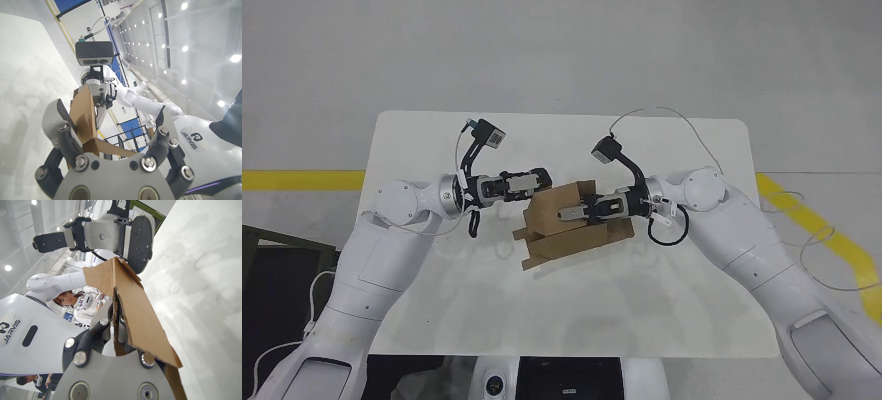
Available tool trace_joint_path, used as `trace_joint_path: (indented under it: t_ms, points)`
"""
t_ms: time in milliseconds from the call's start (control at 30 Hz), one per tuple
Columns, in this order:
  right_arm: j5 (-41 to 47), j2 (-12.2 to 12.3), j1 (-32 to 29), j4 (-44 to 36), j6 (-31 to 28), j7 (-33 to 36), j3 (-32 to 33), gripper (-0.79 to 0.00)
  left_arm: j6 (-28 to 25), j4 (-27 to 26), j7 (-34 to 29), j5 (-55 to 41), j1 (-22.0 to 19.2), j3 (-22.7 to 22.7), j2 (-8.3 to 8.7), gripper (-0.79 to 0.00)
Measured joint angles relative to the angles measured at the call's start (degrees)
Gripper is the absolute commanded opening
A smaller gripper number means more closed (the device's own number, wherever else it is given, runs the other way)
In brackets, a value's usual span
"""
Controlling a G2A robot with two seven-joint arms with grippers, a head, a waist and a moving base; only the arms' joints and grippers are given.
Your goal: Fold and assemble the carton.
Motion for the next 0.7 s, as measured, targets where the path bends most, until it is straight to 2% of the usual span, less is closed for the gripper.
trace_joint_path:
  t_ms: [167,700]
  points:
    - [0.08,0.27,-0.12,1.73,-0.65,-0.66,1.23,-0.785,-0.07,1.22,1.27,1.82,0.04,-1.48,0.28,0.0]
    - [-1.38,-0.25,0.0,5.96,-1.54,-3.21,4.03,-0.785,0.91,-2.97,2.04,1.78,1.8,-2.39,0.45,0.0]
